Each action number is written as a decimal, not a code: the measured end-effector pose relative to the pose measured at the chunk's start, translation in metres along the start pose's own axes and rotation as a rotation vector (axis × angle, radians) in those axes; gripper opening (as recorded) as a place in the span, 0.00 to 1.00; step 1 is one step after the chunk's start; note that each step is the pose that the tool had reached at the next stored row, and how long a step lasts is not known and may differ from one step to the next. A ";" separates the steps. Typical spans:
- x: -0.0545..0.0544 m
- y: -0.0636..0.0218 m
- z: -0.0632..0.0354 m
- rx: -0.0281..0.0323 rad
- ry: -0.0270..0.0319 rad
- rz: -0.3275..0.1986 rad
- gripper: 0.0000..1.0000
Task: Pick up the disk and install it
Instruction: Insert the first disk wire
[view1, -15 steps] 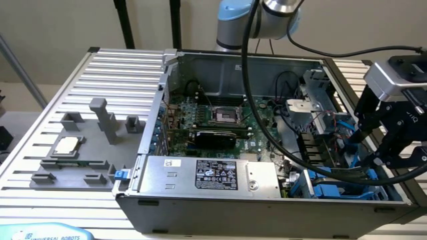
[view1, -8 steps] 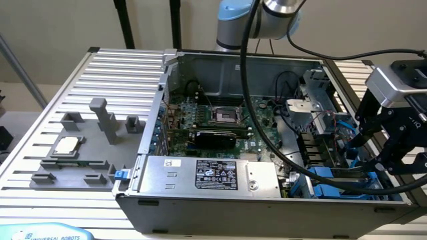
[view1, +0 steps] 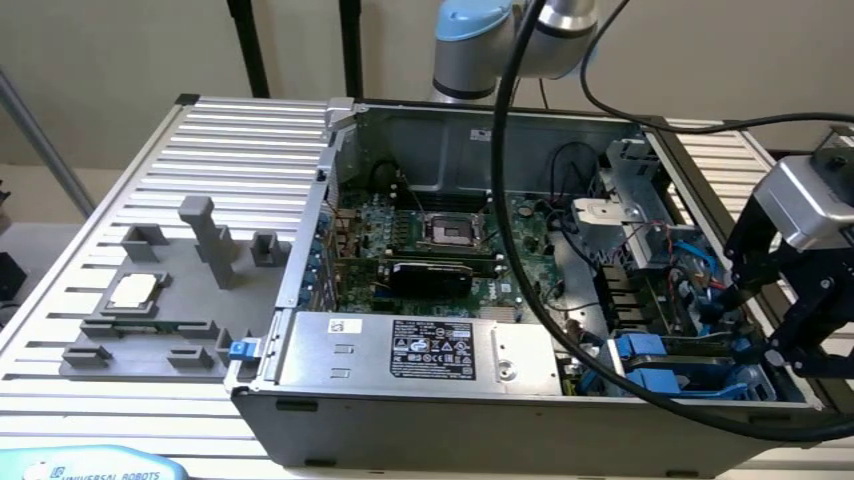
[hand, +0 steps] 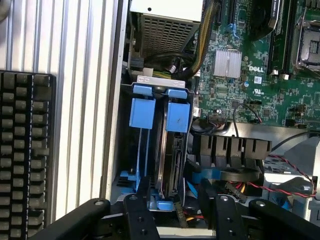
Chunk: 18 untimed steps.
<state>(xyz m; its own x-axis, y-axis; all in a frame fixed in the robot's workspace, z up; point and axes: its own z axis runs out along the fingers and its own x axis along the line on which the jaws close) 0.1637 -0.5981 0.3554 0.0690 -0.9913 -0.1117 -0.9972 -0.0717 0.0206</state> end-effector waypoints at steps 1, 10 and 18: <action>0.001 -0.0003 0.0006 0.0000 -0.0023 -0.001 0.51; 0.002 -0.0069 0.0062 -0.0015 -0.0208 -0.028 0.35; 0.003 -0.0098 0.0073 -0.0044 -0.0327 -0.059 0.33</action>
<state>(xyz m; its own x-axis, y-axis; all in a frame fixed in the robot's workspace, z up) 0.1735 -0.5993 0.3477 0.1269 -0.9812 -0.1453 -0.9913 -0.1308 0.0173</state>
